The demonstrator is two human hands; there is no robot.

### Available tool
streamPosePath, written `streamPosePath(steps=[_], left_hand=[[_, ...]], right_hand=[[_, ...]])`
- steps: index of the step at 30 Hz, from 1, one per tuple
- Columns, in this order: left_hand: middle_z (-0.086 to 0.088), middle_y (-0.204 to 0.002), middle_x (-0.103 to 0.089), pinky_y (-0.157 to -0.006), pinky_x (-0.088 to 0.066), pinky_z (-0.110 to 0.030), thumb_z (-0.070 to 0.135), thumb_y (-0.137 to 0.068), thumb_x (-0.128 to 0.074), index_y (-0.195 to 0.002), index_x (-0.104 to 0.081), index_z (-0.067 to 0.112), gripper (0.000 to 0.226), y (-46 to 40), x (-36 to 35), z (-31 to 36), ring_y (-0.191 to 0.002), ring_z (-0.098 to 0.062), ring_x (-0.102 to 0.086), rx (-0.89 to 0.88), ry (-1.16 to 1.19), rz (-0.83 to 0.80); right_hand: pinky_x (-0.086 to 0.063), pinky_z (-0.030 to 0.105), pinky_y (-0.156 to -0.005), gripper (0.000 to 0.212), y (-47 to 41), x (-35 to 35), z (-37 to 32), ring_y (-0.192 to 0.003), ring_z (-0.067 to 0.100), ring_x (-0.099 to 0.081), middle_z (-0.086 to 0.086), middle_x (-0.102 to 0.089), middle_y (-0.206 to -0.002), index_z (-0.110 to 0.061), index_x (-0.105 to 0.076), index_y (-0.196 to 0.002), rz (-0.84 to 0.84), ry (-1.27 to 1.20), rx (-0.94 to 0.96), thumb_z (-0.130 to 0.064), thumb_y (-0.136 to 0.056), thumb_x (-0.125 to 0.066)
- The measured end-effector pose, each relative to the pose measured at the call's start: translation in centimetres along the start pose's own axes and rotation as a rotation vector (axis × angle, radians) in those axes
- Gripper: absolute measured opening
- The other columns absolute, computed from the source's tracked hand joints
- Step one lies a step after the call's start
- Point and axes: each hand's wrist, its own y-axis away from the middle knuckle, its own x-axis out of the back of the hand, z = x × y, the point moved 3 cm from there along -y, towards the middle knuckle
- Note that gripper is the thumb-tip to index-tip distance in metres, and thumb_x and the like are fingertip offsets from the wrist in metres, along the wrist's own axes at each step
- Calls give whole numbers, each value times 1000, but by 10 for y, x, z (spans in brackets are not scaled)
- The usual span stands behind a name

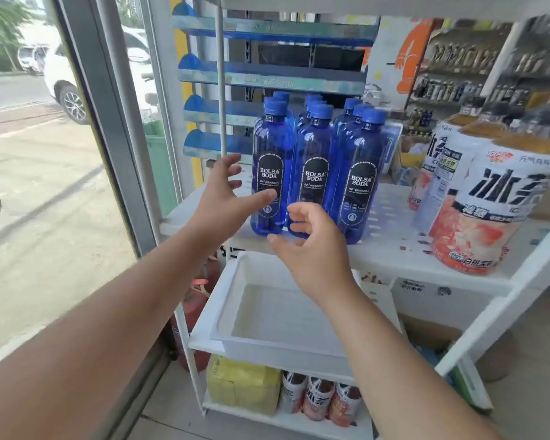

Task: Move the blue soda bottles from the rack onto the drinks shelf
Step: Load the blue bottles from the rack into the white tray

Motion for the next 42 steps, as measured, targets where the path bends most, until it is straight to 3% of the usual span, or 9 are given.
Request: streamPosePath(steps=[3, 8, 16, 24, 30, 35, 37, 40, 42], left_hand=[[5, -131, -53, -91, -52, -30, 34, -66, -84, -140, -40, 24, 86, -3, -8, -11, -117, -12, -57, -12, 24, -67], [3, -118, -65, -65, -54, -12, 14, -77, -81, -131, -52, 15, 62, -5, -18, -25, -102, -7, -66, -82, 35, -64], [4, -110, -68, -77, -61, -34, 31, -72, -77, -127, -56, 21, 60, 0, -24, -31, -90, -14, -72, -159, -30, 4], [7, -77, -72, -59, -53, -20, 17, -80, -71, -91, -68, 24, 13, 8, -24, -23, -63, -8, -70, -184, -41, 7], [-8, -82, -70, -57, -58, -35, 21, -76, -64, -90, -66, 14, 16, 48, -14, -10, -73, -25, -70, -244, 58, 58], [-1, -76, -71, -53, -55, -29, 6, -81, -56, -92, -67, 12, 17, 116, -2, -15, -68, -18, -69, -274, 174, 15], [-9, -82, -74, -61, -60, -39, 14, -73, -59, -93, -70, 15, 23, 148, 3, -36, -75, -28, -73, -236, 184, -1], [-3, -81, -75, -63, -58, -28, 31, -63, -60, -89, -72, 24, 31, 187, 5, -74, -73, -19, -73, -118, 117, -2], [-3, -83, -75, -66, -58, -37, 34, -62, -60, -91, -72, 26, 33, 200, 1, -98, -75, -20, -74, 2, 64, -27]], right_hand=[[-54, 34, -92, 46, 4, -7, 12, -101, 6, -62, -6, -62, -118, -27, -58, -119, 37, -1, 48, -20, -78, -79], [-54, 31, -92, 45, 8, -14, 25, -103, 6, -62, -6, -63, -119, -25, -59, -119, 48, -45, 73, -18, -79, -77], [-51, 18, -85, 52, 10, -21, 39, -101, 7, -62, -1, -62, -124, -19, -57, -130, 52, -67, 126, -11, -81, -73], [-50, 31, -98, 61, -4, -25, 35, -100, 9, -64, 2, -63, -132, -14, -50, -142, 69, 67, 143, -16, -85, -71], [-52, 37, -96, 72, 12, -24, 24, -105, 10, -62, -5, -59, -118, -22, -49, -142, 135, 38, 248, -32, -77, -79], [-54, 36, -96, 101, 63, -26, 24, -122, 6, -55, -9, -51, -136, -32, -26, -154, -69, -158, 348, -32, -71, -84], [-56, 30, -93, 110, 91, -33, 35, -121, 6, -56, -9, -51, -135, -33, -19, -156, -196, -168, 344, -22, -70, -86], [-56, 25, -88, 113, 127, -47, 64, -119, 6, -56, -10, -52, -130, -37, -16, -156, -315, -126, 290, -19, -68, -86], [-56, 25, -86, 106, 141, -54, 82, -116, 6, -58, -11, -55, -127, -43, -21, -153, -357, -139, 218, -21, -69, -83]])
